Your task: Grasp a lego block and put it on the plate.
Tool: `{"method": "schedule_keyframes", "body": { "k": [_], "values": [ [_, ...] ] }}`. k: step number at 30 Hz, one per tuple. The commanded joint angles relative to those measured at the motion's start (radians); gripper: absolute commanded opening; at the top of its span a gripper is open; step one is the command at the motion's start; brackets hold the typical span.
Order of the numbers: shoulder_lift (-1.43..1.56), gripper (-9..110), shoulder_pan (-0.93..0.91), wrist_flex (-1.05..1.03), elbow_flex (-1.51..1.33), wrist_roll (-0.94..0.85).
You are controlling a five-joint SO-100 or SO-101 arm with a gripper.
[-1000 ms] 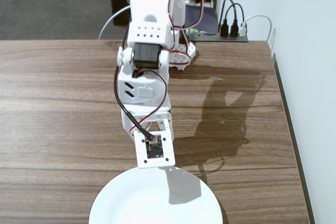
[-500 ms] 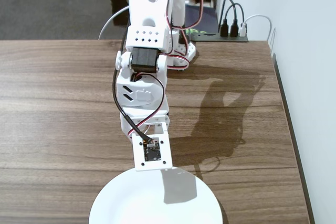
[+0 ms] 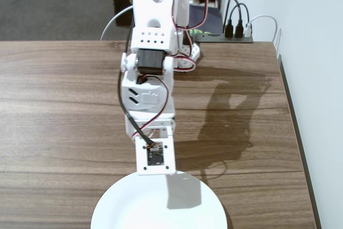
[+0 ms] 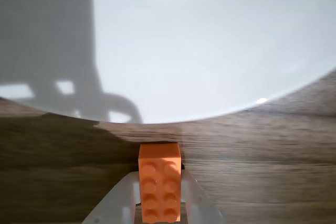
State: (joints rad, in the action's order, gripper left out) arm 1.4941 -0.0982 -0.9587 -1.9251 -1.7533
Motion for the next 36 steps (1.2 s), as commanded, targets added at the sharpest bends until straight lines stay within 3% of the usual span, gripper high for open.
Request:
{"method": "schedule_keyframes", "body": {
  "k": [1, 18, 26, 36],
  "values": [
    [0.077, 4, 0.034, -0.006, 0.002, 0.044],
    [0.213, 4, 0.109, 0.210, 0.067, 0.336],
    [0.140, 4, 0.077, 0.342, 0.169, 0.388],
    [-0.067, 4, 0.072, 0.314, 0.316, 0.426]
  ]
}}
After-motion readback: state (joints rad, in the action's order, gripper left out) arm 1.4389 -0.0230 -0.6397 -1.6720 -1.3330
